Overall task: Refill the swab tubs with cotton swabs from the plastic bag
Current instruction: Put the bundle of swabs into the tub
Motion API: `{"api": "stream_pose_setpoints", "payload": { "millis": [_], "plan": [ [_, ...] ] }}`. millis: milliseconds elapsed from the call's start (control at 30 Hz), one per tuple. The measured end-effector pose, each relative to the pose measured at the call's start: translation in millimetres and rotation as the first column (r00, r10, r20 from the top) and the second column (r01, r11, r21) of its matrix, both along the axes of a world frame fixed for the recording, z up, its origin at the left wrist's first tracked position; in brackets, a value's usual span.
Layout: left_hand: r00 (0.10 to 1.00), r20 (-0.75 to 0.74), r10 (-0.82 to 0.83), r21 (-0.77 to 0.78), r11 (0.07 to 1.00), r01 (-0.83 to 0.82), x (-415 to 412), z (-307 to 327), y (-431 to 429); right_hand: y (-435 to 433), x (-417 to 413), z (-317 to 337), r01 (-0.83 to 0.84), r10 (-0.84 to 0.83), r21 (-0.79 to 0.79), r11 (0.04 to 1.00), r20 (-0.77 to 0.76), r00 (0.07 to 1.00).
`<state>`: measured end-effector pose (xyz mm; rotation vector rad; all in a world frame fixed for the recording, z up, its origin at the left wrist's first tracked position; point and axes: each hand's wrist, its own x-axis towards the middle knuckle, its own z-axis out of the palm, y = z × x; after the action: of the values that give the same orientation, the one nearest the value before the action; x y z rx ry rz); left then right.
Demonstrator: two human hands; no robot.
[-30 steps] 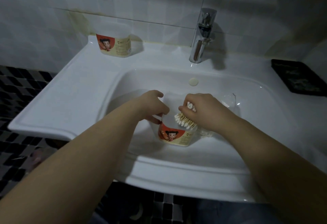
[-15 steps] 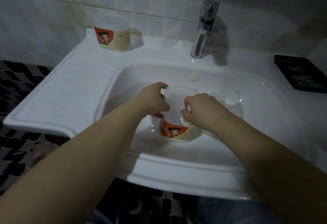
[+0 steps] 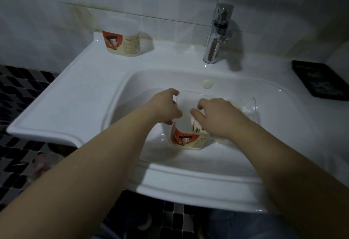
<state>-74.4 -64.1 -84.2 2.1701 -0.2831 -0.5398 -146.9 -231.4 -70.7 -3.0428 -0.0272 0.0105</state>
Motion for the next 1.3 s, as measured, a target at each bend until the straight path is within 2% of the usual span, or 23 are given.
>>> {"api": "stream_pose_setpoints", "payload": {
  "millis": [167, 233, 300, 400, 500, 567, 667, 733, 800, 967, 1067, 1167, 1300],
  "plan": [
    [0.994, 0.107, -0.039, 0.105, 0.994, 0.027, 2, -2, 0, -10, -1, 16, 0.071, -0.1, 0.218, 0.973, 0.127, 0.987],
    [0.976, 0.214, -0.052, 0.188, 0.982, 0.011, 4, -4, 1, -15, -3, 26, 0.105, -0.139, 0.215, 0.971, 0.148, 0.979],
    [0.938, 0.341, -0.056, 0.198, 0.98, -0.014, 5, -3, 1, -20, -4, 34, 0.133, -0.158, 0.191, 0.973, 0.123, 0.98],
    [0.836, 0.522, -0.169, 0.181, 0.98, 0.085, 1, 0, -3, -28, -5, 41, 0.151, -0.164, 0.173, 0.973, 0.065, 0.984],
    [0.749, 0.537, -0.389, 0.238, 0.921, 0.309, -8, 2, -11, -35, -3, 49, 0.131, -0.139, 0.155, 0.979, 0.045, 0.989],
    [0.707, 0.522, -0.477, 0.25, 0.878, 0.408, -13, -1, -17, -41, -2, 59, 0.105, -0.115, 0.155, 0.982, 0.055, 0.992],
    [0.67, 0.516, -0.534, 0.255, 0.843, 0.474, -15, -6, -24, -51, -3, 70, 0.072, -0.066, 0.132, 0.989, -0.046, 0.997],
    [0.654, 0.509, -0.56, 0.285, 0.826, 0.485, -15, -8, -26, -54, -6, 69, 0.049, -0.042, 0.044, 0.998, -0.154, 0.987],
    [0.649, 0.495, -0.578, 0.313, 0.815, 0.487, -15, -9, -28, -54, -8, 61, 0.002, -0.011, -0.049, 0.999, -0.181, 0.983],
    [0.672, 0.483, -0.561, 0.303, 0.828, 0.472, -17, -9, -30, -61, -4, 42, -0.056, 0.05, -0.072, 0.996, -0.084, 0.995],
    [0.782, 0.491, -0.385, 0.155, 0.921, 0.356, -16, -3, -35, -65, -1, 34, -0.058, 0.059, -0.055, 0.997, -0.001, 0.998],
    [0.9, 0.403, -0.167, -0.029, 0.981, 0.194, -15, 7, -47, -63, -3, 28, -0.067, 0.066, -0.087, 0.994, -0.01, 0.998],
    [0.958, 0.252, -0.137, -0.046, 0.987, 0.153, -15, 14, -64, -58, -4, 25, -0.068, 0.066, -0.034, 0.997, -0.071, 0.995]
  ]
}}
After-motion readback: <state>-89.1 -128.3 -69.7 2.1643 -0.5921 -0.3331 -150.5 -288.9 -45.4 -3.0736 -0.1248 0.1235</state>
